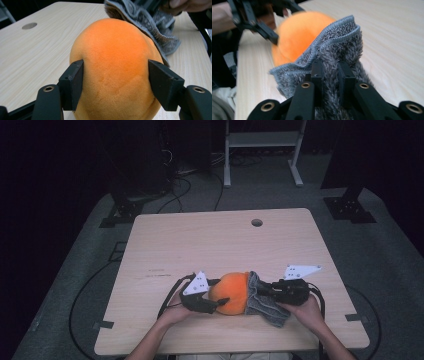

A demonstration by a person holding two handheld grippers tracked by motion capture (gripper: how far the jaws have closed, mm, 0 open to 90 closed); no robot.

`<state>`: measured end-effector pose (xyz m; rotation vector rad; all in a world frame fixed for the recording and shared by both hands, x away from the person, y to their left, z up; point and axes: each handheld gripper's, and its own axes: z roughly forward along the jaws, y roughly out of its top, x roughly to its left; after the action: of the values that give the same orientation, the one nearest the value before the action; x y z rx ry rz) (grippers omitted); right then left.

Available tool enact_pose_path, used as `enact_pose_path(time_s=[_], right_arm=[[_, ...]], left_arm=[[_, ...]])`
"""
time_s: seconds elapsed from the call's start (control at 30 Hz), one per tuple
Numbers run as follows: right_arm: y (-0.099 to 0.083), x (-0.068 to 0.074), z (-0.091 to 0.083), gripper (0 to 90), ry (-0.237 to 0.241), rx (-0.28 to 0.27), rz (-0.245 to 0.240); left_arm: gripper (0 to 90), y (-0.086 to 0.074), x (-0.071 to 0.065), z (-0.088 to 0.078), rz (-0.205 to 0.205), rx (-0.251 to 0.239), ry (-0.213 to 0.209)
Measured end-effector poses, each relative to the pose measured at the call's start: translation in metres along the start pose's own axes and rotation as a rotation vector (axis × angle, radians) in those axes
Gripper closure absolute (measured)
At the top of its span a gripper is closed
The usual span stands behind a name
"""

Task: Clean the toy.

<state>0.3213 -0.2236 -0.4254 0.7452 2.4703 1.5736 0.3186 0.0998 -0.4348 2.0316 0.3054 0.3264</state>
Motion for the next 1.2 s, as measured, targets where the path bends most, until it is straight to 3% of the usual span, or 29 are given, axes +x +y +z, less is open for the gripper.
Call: enact_pose_path(time_s=[0.1, 0.23, 0.27, 0.3, 0.33, 0.37, 0.4, 0.47, 0.5, 0.53, 0.57, 0.67, 0.73, 0.77, 0.8, 0.83, 0.9, 1.0, 1.1, 1.13, 1.17, 1.2], right_arm=[[0.014, 0.005, 0.002, 77.1, 0.021, -0.037, -0.024], [0.021, 0.006, 0.009, 77.1, 0.026, -0.026, -0.044], [0.020, 0.005, 0.012, 77.1, 0.028, -0.022, -0.040], [0.016, 0.005, 0.014, 77.2, 0.031, -0.022, -0.029], [0.014, 0.005, 0.015, 77.2, 0.031, -0.021, -0.028], [0.013, 0.006, 0.015, 77.1, 0.027, -0.027, -0.029], [0.013, 0.006, 0.015, 77.1, 0.027, -0.027, -0.029], [0.009, 0.006, 0.013, 77.2, 0.029, -0.037, -0.019], [0.006, 0.005, 0.012, 77.1, 0.027, -0.040, -0.015], [0.001, 0.002, 0.009, 77.0, 0.018, -0.022, -0.004], [0.001, 0.002, 0.009, 77.0, 0.018, -0.022, -0.004], [-0.013, -0.001, -0.001, 76.9, -0.009, 0.034, 0.017], [-0.011, 0.004, -0.008, 76.9, -0.017, 0.028, -0.003], [-0.011, 0.004, -0.008, 76.9, -0.017, 0.028, -0.003], [-0.008, 0.007, -0.010, 76.9, -0.015, 0.016, -0.015], [0.001, 0.014, -0.010, 76.9, 0.000, -0.006, -0.041], [0.012, 0.020, -0.008, 76.9, 0.015, -0.033, -0.068], [0.023, 0.025, 0.003, 76.9, 0.029, -0.028, -0.105], [0.018, 0.021, 0.008, 77.1, 0.045, -0.036, -0.081], [0.017, 0.020, 0.008, 77.1, 0.043, -0.037, -0.075], [0.017, 0.020, 0.008, 77.1, 0.043, -0.037, -0.075], [0.012, 0.017, 0.007, 77.1, 0.042, -0.055, -0.062]], left_arm=[[33.7, 0.003, -0.007, 0.002, 0.063, 0.003, -0.005], [32.6, 0.002, -0.007, 0.000, 0.058, 0.005, -0.008], [32.6, 0.001, -0.005, 0.000, 0.039, -0.001, -0.013], [22.1, 0.001, -0.002, -0.001, 0.007, -0.003, -0.019], [16.3, 0.002, 0.004, 0.000, -0.072, 0.000, -0.018], [10.5, 0.003, 0.007, 0.002, -0.105, 0.017, -0.014], [7.6, 0.003, 0.007, 0.002, -0.105, 0.017, -0.014], [8.0, 0.001, 0.010, 0.005, -0.161, 0.025, -0.044], [12.1, -0.001, 0.010, 0.005, -0.168, 0.016, -0.051], [21.3, -0.001, 0.008, 0.004, -0.147, 0.013, -0.036], [23.7, -0.001, 0.008, 0.004, -0.147, 0.013, -0.036], [27.4, -0.001, 0.007, 0.003, -0.143, 0.010, -0.026], [29.6, 0.002, 0.002, 0.004, -0.093, 0.001, -0.011], [30.4, 0.002, 0.002, 0.004, -0.093, 0.001, -0.011], [30.4, 0.004, 0.001, 0.005, -0.082, 0.001, -0.010], [31.4, 0.007, -0.004, 0.007, -0.035, 0.008, -0.004], [31.9, 0.010, -0.010, 0.008, -0.004, 0.012, -0.008], [30.3, 0.009, -0.013, 0.008, 0.015, 0.018, -0.013], [15.4, 0.006, -0.004, 0.006, -0.078, 0.009, -0.020], [10.0, 0.006, -0.004, 0.006, -0.078, 0.009, -0.020], [10.0, 0.005, -0.001, 0.007, -0.118, 0.014, -0.017], [6.2, 0.003, 0.006, 0.010, -0.186, 0.037, -0.051]])
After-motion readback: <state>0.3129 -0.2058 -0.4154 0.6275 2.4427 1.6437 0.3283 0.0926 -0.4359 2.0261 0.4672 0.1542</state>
